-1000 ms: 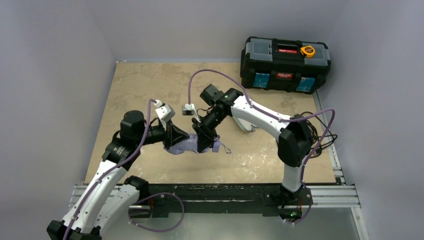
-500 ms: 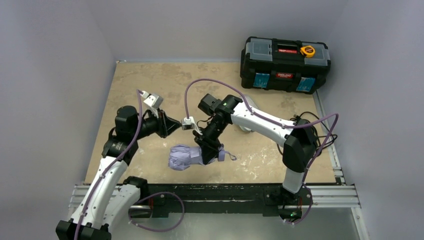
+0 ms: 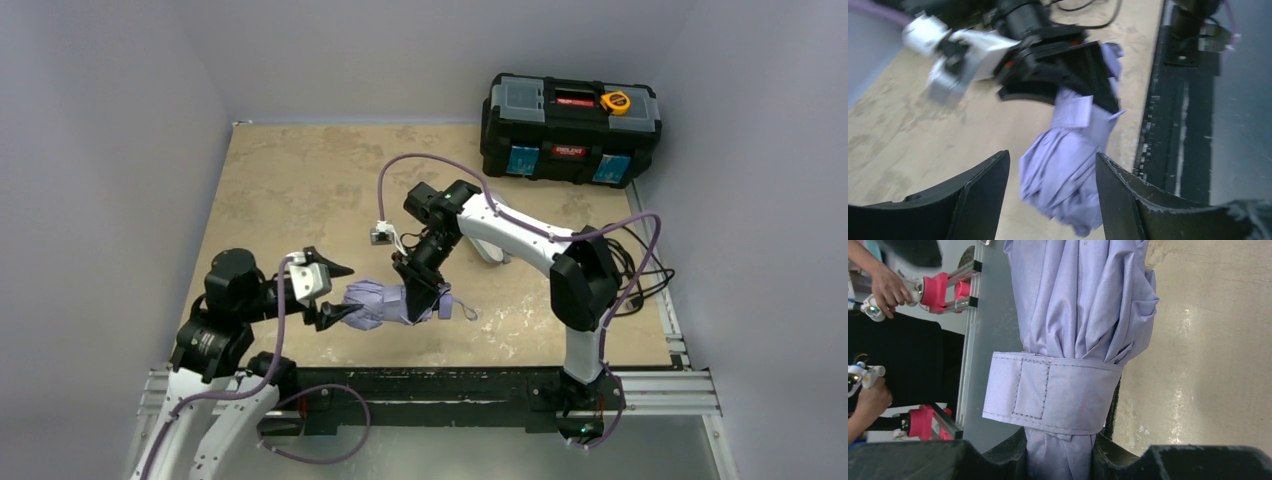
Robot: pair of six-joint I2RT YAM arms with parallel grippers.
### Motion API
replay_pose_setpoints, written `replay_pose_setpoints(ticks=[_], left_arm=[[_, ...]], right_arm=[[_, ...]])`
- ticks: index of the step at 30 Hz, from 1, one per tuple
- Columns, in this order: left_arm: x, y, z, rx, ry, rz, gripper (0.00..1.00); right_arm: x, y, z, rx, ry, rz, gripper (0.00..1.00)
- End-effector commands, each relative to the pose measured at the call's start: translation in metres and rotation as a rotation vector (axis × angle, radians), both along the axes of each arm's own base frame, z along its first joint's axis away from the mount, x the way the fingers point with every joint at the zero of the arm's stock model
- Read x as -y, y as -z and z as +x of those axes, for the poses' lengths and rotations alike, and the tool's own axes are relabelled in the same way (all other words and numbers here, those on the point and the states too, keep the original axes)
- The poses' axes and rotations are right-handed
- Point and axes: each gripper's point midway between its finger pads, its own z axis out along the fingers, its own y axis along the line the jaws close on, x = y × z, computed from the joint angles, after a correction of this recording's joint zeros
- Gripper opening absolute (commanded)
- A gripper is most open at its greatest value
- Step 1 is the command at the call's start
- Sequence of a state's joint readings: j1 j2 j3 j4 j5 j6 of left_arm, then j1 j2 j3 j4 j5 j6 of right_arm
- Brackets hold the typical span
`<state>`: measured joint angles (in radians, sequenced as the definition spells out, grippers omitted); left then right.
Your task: Open the umbrella
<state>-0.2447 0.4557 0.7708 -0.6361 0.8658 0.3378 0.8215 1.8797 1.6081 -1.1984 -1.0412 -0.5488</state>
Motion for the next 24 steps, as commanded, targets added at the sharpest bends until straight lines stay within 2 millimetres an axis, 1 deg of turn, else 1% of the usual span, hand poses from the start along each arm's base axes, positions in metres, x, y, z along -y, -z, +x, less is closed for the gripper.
replay_pose_setpoints(ticks=[1,3,5,9,12,16,18,19,22,24], left_arm=[[0.023,0.003,-0.011,0.086,0.183,0.093,0.62],[0.033,0.001,-0.012,0.106,0.214,0.098,0.57],[0.04,0.0,-0.007,0.115,0.202,0.107,0.51],[0.05,-0.002,0.003,0.115,0.153,0.096,0.45],[0.057,0.008,0.0,0.107,0.168,0.103,0.43],[0.06,0.016,0.009,0.11,0.115,0.112,0.41],[0.061,0.02,0.011,0.096,0.108,0.124,0.38],[0.06,0.022,0.012,0.095,0.105,0.134,0.36],[0.055,0.024,0.025,0.087,0.017,0.14,0.31],[0.053,0.03,0.027,0.084,0.011,0.159,0.29]], right_arm=[[-0.014,-0.03,-0.006,-0.102,0.0,0.073,0.0],[-0.016,-0.03,-0.005,-0.112,0.012,0.065,0.0],[-0.02,-0.029,-0.002,-0.106,0.038,0.056,0.0],[-0.024,-0.026,0.004,-0.108,0.101,0.017,0.0],[-0.026,-0.027,0.006,-0.112,0.12,0.007,0.0],[-0.026,-0.028,0.005,-0.12,0.115,0.011,0.0],[-0.025,-0.029,0.003,-0.123,0.108,0.02,0.0],[-0.025,-0.03,0.003,-0.117,0.104,0.024,0.0],[-0.023,-0.03,0.003,-0.094,0.093,0.031,0.0],[-0.022,-0.031,0.003,-0.082,0.087,0.04,0.0]])
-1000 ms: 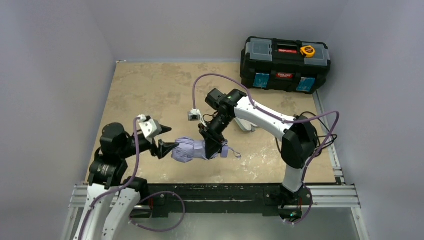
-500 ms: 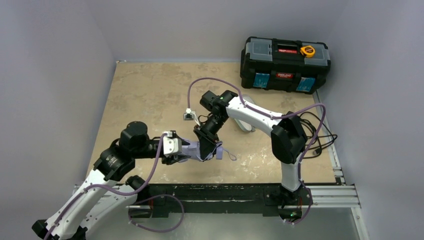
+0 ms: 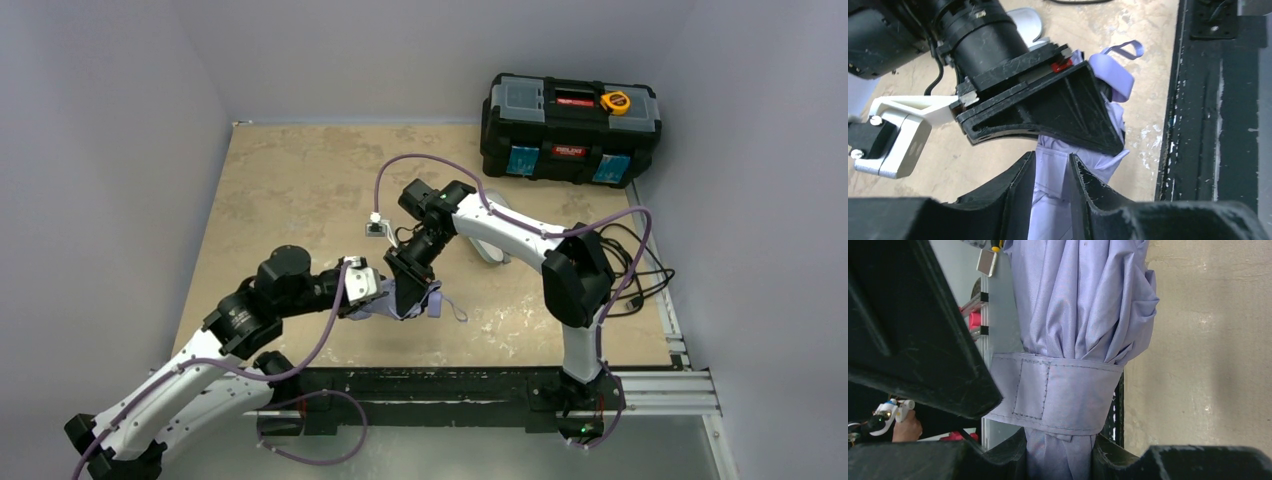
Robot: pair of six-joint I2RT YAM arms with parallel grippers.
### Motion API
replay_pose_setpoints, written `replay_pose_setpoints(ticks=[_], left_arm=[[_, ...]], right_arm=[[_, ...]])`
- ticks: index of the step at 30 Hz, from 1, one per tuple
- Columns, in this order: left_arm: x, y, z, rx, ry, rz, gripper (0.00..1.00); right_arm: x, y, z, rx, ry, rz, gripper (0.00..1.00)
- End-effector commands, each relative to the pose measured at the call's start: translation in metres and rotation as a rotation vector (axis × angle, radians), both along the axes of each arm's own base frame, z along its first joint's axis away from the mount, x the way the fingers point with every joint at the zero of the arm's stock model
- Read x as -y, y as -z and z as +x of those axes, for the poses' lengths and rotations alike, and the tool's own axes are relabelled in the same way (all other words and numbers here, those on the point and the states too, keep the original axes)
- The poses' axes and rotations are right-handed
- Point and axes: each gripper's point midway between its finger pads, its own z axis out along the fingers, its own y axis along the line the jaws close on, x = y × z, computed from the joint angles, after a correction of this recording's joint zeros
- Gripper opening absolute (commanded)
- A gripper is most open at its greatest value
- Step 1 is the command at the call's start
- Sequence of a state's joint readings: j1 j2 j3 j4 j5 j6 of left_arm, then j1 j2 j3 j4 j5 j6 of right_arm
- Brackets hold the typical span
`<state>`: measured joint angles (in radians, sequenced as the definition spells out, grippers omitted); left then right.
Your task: Open the umbrella
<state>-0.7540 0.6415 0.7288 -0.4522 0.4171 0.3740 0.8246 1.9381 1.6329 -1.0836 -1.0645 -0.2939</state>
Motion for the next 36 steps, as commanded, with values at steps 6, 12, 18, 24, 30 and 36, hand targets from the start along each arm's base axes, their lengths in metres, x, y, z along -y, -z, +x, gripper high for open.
replay_pose_setpoints(ticks=[6,12,18,24,30,36], left_arm=[[-0.008,0.01,0.021,0.038,-0.118,0.014,0.15],[-0.002,0.007,0.019,0.029,-0.09,-0.004,0.15],[-0.001,0.016,0.018,0.003,-0.08,0.023,0.13],[-0.004,0.021,0.001,-0.038,-0.043,0.003,0.0],[-0.023,-0.007,0.043,-0.18,-0.307,-0.182,0.0],[-0.03,-0.011,0.055,-0.339,-0.415,-0.29,0.0]], right_arm=[[0.002,-0.037,-0.012,0.081,-0.057,0.131,0.0],[0.0,-0.038,-0.015,0.093,-0.07,0.134,0.0],[-0.002,-0.044,-0.015,0.148,-0.095,0.155,0.0],[0.008,-0.041,-0.017,0.156,-0.096,0.157,0.0],[0.019,-0.037,-0.017,0.252,-0.172,0.178,0.0],[0.027,-0.033,-0.019,0.313,-0.233,0.192,0.0]])
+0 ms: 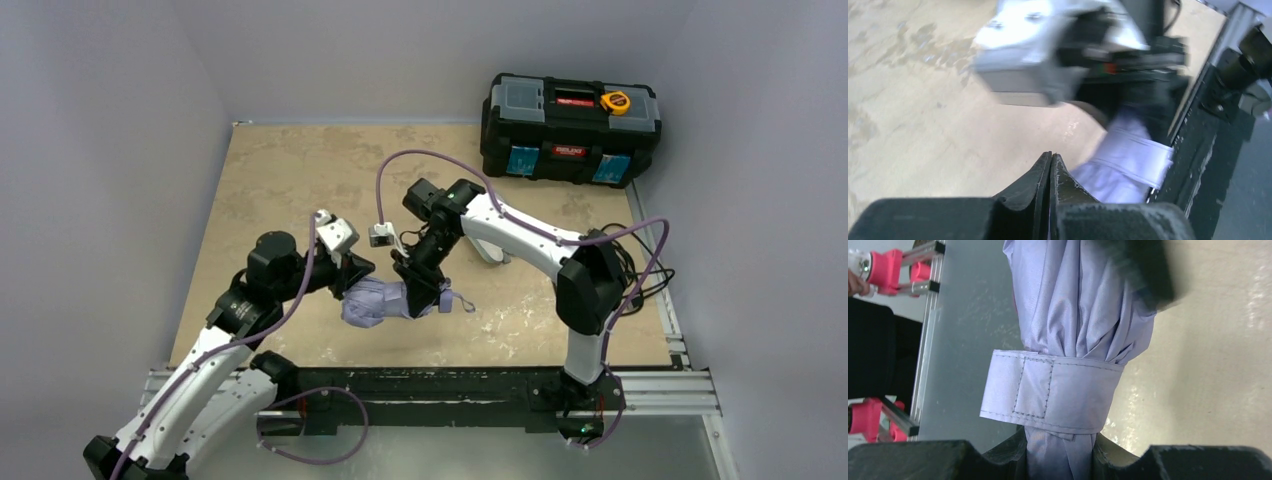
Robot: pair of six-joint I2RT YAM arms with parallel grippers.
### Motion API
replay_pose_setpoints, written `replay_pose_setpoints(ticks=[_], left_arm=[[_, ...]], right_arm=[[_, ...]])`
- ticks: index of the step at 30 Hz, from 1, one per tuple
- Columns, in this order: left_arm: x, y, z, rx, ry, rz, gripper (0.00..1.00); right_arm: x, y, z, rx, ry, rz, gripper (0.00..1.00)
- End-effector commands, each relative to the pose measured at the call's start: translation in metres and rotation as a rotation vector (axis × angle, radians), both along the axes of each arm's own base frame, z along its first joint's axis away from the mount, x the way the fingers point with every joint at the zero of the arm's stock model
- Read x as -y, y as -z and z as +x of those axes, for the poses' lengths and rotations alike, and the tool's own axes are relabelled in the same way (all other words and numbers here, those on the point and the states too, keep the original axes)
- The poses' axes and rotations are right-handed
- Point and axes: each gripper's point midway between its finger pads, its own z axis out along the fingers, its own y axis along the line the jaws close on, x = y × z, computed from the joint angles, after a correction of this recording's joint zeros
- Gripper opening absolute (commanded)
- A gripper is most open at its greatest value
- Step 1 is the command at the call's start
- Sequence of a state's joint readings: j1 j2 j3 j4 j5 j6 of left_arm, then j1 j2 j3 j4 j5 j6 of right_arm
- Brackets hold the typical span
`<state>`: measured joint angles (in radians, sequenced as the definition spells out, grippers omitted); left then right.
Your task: Open the umbrella
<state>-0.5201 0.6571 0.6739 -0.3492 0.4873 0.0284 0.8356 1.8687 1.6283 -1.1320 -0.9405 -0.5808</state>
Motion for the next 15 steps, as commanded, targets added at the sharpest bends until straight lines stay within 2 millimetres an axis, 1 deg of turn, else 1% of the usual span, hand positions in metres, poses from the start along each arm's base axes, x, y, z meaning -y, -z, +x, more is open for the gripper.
replay_pose_setpoints(ticks=[1,3,5,7,8,9,10,11,12,14,15], left_arm=[[-0.012,-0.014,0.022,-0.072,-0.165,-0.093,0.0],[-0.014,-0.011,0.024,-0.103,-0.184,-0.098,0.0],[-0.013,-0.013,0.022,-0.097,-0.165,-0.107,0.0],[-0.009,-0.02,0.01,-0.039,-0.077,-0.104,0.0],[-0.008,-0.024,0.004,0.004,-0.037,-0.093,0.13],[-0.009,-0.026,-0.003,0.068,0.008,-0.068,0.33],[-0.011,-0.03,-0.01,0.13,0.043,-0.049,0.46],[-0.012,-0.034,-0.016,0.194,0.081,-0.03,0.53],[-0.012,-0.036,-0.025,0.244,0.13,-0.011,0.56],[-0.009,-0.037,-0.042,0.303,0.236,0.024,0.57],[-0.006,-0.036,-0.048,0.324,0.28,0.045,0.57]], right_arm=[[0.013,-0.037,-0.027,0.039,-0.109,0.093,0.0],[0.012,-0.039,-0.028,0.066,-0.124,0.101,0.0],[0.01,-0.042,-0.029,0.059,-0.126,0.106,0.0],[0.008,-0.046,-0.033,-0.003,-0.115,0.115,0.0],[0.008,-0.046,-0.032,-0.042,-0.097,0.113,0.0],[0.009,-0.047,-0.031,-0.082,-0.078,0.115,0.0],[0.01,-0.047,-0.029,-0.118,-0.062,0.115,0.0],[0.011,-0.046,-0.028,-0.155,-0.049,0.111,0.0],[0.01,-0.047,-0.027,-0.186,-0.044,0.112,0.0],[0.009,-0.05,-0.028,-0.224,-0.045,0.108,0.0],[0.008,-0.051,-0.028,-0.235,-0.043,0.111,0.0]])
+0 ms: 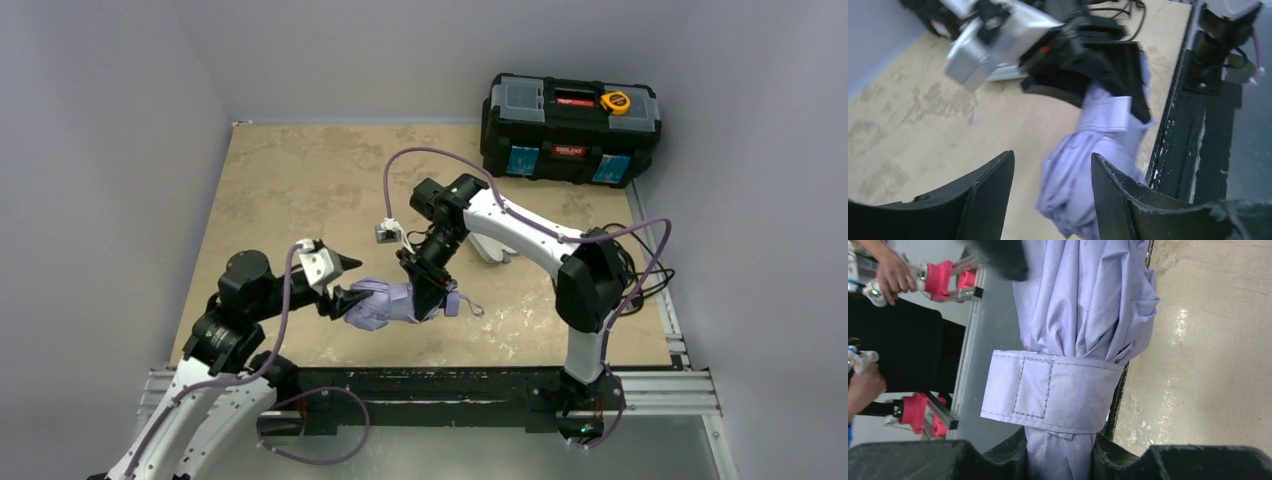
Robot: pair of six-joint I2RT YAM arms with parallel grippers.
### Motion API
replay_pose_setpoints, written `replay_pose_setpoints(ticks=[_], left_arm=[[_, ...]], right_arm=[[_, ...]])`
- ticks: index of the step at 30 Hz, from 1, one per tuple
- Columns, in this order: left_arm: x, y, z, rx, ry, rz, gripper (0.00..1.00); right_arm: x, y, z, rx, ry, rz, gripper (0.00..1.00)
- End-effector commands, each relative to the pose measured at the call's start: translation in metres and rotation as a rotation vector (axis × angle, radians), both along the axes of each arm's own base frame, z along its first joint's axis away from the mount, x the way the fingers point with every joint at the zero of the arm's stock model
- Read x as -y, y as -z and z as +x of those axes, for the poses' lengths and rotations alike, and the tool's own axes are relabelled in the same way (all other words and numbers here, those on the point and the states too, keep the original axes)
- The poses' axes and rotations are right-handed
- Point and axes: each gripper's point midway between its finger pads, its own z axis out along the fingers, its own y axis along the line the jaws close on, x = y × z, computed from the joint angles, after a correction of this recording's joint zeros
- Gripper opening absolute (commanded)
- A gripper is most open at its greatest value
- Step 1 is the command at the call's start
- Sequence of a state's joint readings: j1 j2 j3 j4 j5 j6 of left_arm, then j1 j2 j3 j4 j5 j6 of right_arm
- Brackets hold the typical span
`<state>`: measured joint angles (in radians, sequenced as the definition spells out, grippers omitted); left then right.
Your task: Open the umbrella
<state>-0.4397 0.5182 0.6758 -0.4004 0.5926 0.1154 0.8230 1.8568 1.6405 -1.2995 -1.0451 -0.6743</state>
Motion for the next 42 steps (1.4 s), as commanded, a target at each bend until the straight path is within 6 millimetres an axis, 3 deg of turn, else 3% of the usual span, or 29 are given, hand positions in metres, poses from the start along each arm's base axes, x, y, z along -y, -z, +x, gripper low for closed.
replay_pose_setpoints(ticks=[1,5,8,11,15,18,21,23,24,25,28,32,36,42], left_arm=[[0.013,-0.01,-0.035,0.215,0.263,0.108,0.57],[0.028,-0.001,-0.035,0.274,0.322,0.187,0.57],[0.033,0.015,-0.017,0.232,0.276,0.227,0.59],[0.031,0.029,0.0,0.216,0.199,0.246,0.59],[0.024,0.052,-0.009,0.176,0.225,0.257,0.59],[0.008,0.073,-0.01,0.14,0.193,0.287,0.6],[-0.006,0.086,-0.008,0.106,0.156,0.314,0.6],[-0.012,0.091,-0.006,0.085,0.128,0.323,0.6],[-0.013,0.092,-0.006,0.078,0.124,0.324,0.6],[-0.014,0.093,-0.007,0.075,0.122,0.325,0.6],[-0.013,0.094,-0.006,0.068,0.12,0.322,0.6],[-0.01,0.096,-0.003,0.056,0.122,0.317,0.6],[-0.001,0.094,0.001,0.064,0.156,0.295,0.6],[0.013,0.103,0.007,0.062,0.206,0.305,0.56]], right_arm=[[-0.01,-0.03,-0.003,-0.121,0.011,0.085,0.0],[-0.016,-0.018,0.006,-0.104,0.018,0.056,0.0],[-0.022,0.005,0.021,-0.05,0.044,0.018,0.0],[-0.028,0.043,0.04,-0.003,0.065,-0.052,0.0],[-0.031,0.096,0.06,0.029,0.045,-0.151,0.0],[-0.034,0.123,0.071,0.063,0.037,-0.181,0.04],[-0.035,0.142,0.083,0.122,0.034,-0.203,0.15],[-0.032,0.151,0.089,0.152,0.028,-0.227,0.44],[-0.028,0.155,0.091,0.159,0.026,-0.242,0.58],[-0.022,0.158,0.092,0.169,0.019,-0.255,0.66],[-0.003,0.157,0.1,0.191,0.043,-0.28,0.78],[0.019,0.146,0.11,0.216,0.079,-0.286,0.79],[0.036,0.15,0.098,0.22,0.077,-0.303,0.8],[0.029,0.156,0.087,0.152,0.131,-0.268,0.74]])
